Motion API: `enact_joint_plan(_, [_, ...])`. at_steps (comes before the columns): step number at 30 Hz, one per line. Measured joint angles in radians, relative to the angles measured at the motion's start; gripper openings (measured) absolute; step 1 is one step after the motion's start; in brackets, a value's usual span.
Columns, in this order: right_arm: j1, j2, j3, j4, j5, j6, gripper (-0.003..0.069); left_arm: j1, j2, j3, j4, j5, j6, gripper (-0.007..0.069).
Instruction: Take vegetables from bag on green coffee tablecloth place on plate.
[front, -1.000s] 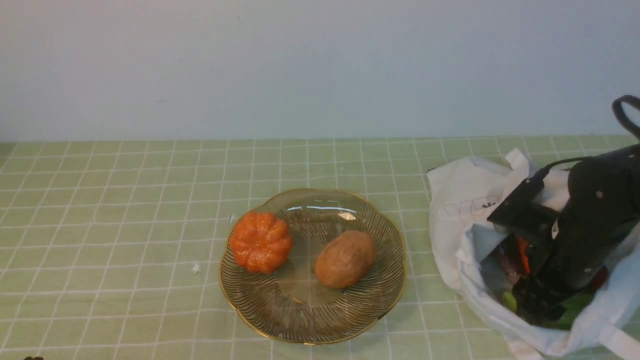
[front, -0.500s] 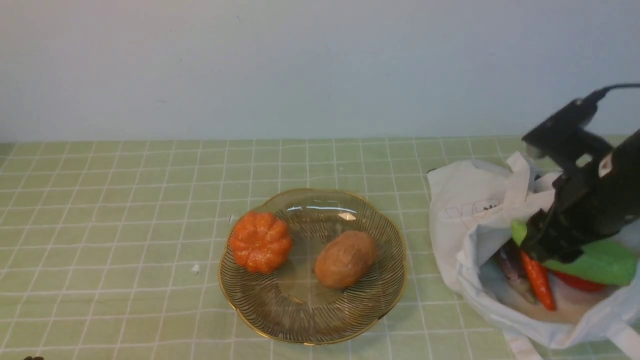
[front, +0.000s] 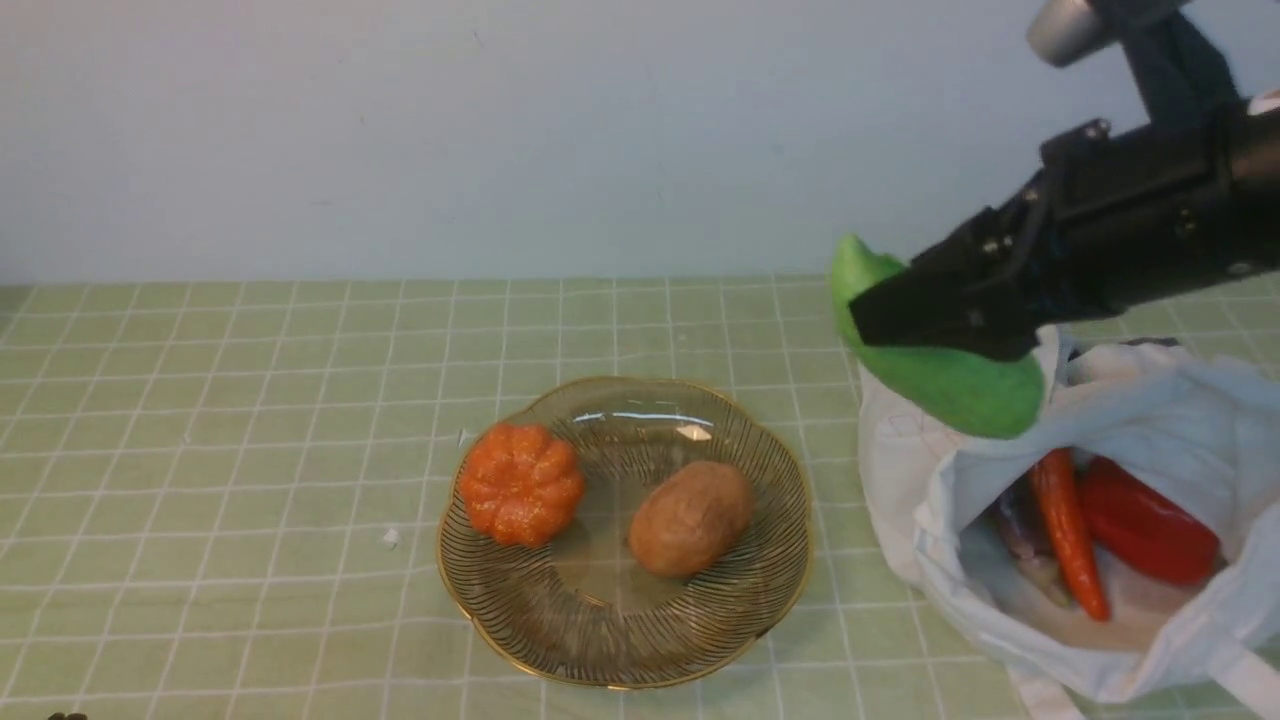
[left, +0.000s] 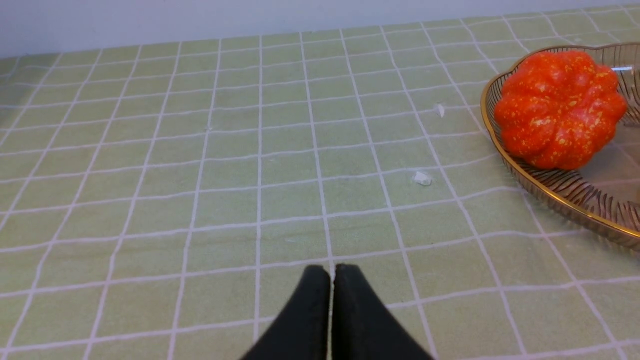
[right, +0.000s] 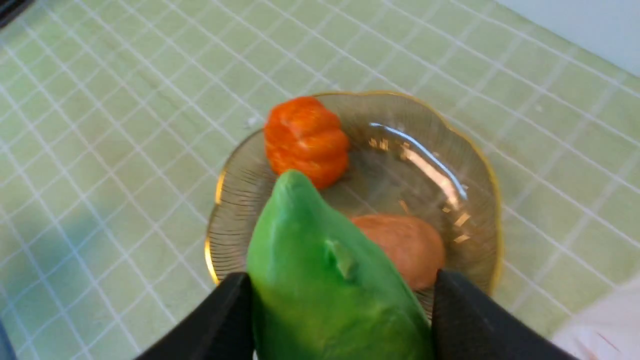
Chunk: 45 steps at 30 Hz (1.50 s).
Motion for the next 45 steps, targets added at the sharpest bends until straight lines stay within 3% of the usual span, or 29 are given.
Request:
enact_joint_plan(5, [0.134, 0.142, -0.057, -0.028, -0.011, -0.008, 0.0419, 0.0, 0.0, 0.0, 0.0, 0.0, 0.0, -0.0005])
enact_joint_plan(9, [0.264, 0.322, -0.136, -0.122, -0.011, 0.002, 0.0419, 0.0, 0.0, 0.0, 0.0, 0.0, 0.0, -0.0005])
enact_joint_plan(16, [0.392, 0.494, -0.19, -0.276, -0.055, 0.066, 0.0419, 0.0, 0.0, 0.0, 0.0, 0.0, 0.0, -0.0005])
enact_joint_plan(24, [0.406, 0.569, -0.197, -0.363, -0.168, 0.19, 0.0421, 0.0, 0.0, 0.0, 0.0, 0.0, 0.0, -0.0005])
enact_joint_plan(32, [0.406, 0.57, -0.235, -0.374, -0.143, 0.26, 0.0624, 0.0, 0.0, 0.0, 0.0, 0.0, 0.0, -0.0005])
enact_joint_plan(35, [0.406, 0.57, -0.301, -0.383, -0.053, 0.286, 0.0633, 0.0, 0.0, 0.0, 0.0, 0.0, 0.0, -0.0005])
enact_joint_plan(40, [0.406, 0.57, -0.484, -0.45, 0.155, 0.439, 0.0549, 0.0, 0.0, 0.0, 0.0, 0.0, 0.0, -0.0005])
enact_joint_plan(42, [0.406, 0.563, -0.6, -0.526, 0.219, 0.513, 0.0437, 0.0, 0.0, 0.0, 0.0, 0.0, 0.0, -0.0005])
enact_joint_plan(45, [0.406, 0.485, -0.678, -0.635, 0.235, 0.572, 0.019, 0.0, 0.0, 0.0, 0.0, 0.0, 0.0, -0.0005])
